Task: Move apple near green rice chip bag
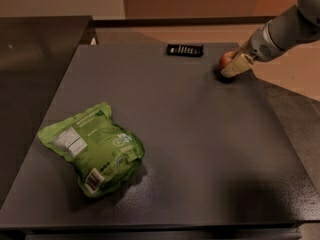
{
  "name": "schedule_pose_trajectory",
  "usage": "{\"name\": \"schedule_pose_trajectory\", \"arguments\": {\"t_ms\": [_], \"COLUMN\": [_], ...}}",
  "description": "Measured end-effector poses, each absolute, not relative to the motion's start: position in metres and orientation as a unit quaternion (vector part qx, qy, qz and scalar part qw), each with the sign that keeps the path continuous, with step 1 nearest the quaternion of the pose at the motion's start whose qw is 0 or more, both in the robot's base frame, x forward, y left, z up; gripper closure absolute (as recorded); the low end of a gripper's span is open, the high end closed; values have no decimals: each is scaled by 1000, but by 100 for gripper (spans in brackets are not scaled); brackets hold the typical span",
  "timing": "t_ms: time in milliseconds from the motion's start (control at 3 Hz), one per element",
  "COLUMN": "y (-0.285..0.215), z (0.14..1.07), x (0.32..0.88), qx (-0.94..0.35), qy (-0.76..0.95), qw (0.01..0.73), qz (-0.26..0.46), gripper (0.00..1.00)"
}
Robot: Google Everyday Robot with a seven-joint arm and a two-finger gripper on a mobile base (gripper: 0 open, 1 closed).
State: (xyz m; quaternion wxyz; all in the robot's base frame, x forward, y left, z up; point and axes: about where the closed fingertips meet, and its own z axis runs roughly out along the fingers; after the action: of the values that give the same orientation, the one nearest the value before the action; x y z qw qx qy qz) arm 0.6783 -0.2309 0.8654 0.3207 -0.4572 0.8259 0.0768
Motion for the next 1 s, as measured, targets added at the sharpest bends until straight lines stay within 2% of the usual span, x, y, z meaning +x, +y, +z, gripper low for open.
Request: {"name": "schedule_pose_trajectory", "arguments": {"t_ms": [333,667,1000], "y": [-222,-189,-144], "z": [881,897,904], "x": [660,627,590], "qx": [-473,-515,-562], "qy": [815,787,754], "qw": [324,320,308], "qz": [87,113,148], "gripper": [87,100,100]}}
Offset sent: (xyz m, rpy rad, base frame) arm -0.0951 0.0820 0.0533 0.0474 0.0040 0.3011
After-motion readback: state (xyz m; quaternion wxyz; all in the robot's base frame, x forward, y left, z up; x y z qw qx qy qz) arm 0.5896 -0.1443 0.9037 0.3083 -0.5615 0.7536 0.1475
